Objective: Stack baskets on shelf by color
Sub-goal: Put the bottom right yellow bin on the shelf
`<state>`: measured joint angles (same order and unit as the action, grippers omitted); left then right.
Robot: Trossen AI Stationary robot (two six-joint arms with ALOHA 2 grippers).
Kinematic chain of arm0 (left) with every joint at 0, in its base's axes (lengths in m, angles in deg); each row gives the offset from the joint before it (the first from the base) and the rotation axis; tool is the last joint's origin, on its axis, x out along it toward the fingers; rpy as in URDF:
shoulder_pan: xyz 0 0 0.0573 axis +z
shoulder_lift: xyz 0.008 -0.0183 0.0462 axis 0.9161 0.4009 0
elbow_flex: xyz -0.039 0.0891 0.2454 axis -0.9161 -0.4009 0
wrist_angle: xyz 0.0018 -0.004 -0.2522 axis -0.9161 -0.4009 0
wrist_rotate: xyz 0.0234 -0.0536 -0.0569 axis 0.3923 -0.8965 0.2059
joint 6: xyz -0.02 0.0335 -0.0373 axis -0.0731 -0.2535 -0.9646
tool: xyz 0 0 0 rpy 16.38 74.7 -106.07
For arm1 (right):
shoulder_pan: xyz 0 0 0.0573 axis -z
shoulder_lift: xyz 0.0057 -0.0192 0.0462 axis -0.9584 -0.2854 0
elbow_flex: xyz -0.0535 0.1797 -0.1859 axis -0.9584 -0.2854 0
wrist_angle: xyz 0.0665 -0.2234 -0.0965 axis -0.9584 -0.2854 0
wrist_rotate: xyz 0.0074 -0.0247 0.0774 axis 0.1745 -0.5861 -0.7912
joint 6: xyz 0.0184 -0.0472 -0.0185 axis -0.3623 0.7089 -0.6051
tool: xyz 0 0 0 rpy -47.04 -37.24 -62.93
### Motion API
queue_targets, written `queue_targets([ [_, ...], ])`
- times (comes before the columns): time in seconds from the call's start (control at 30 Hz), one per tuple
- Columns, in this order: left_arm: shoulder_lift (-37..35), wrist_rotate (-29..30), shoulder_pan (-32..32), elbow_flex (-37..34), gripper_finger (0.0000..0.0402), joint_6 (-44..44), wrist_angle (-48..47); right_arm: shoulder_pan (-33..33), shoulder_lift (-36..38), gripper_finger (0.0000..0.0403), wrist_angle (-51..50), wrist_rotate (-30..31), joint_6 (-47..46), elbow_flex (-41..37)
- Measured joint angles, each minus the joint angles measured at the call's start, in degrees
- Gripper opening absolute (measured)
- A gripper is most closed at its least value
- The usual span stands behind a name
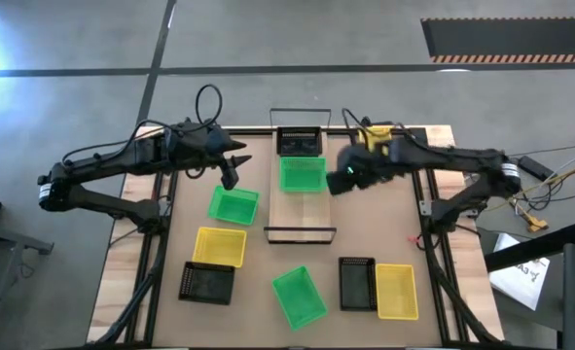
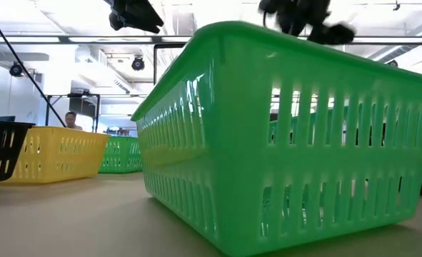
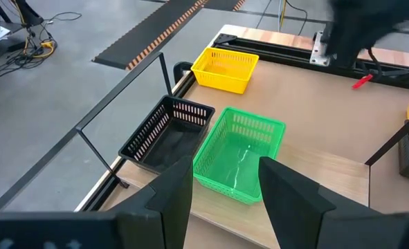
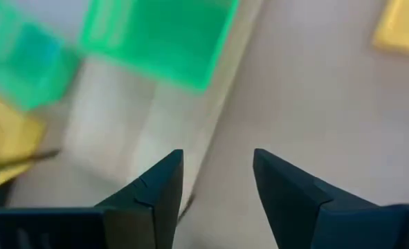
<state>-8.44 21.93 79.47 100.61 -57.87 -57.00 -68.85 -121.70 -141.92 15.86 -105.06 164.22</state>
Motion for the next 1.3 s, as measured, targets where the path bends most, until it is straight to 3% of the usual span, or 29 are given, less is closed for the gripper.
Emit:
queue_targets([
  [0.2, 0.0, 0.0, 0.0, 0.0, 0.0151, 0.01, 0.07, -16.37, 2.35, 0.0157, 0.06, 0.0, -3.26, -1.06],
  [0.4, 0.0, -0.02, 0.0, 0.0, 0.0151, 0.04, 0.09, -30.58, -2.6, 0.0149, 0.67, -0.34, 0.82, -1.15],
  [0.5, 0.0, -0.36, 0.0, 0.0, 0.0151, 0.02, -0.04, -33.35, -5.31, 0.0153, 2.37, -1.71, -2.55, -1.22],
  [0.7, 0.15, -0.68, 0.0, 0.0, 0.0151, 0.02, 0.02, -37.7, -10.35, 0.0195, 16.99, -7.73, 0.35, -1.22],
  [0.83, 0.68, -0.71, -0.04, 0.0, 0.0151, 0.01, 0.01, -39.16, -13.79, 0.0228, 24.12, -7.62, 2.89, -0.74],
  [1.03, 0.71, -4.22, -0.02, 0.04, 0.0151, -5.45, -0.2, -41.44, -17.83, 0.0254, 24.86, -7.04, -8.33, -0.32],
  [1.3, -0.88, -4.94, -0.75, 0.15, 0.0151, -14.71, -3.56, -47.72, -20.22, 0.0247, 28.19, -0.69, -19.56, -0.15],
])
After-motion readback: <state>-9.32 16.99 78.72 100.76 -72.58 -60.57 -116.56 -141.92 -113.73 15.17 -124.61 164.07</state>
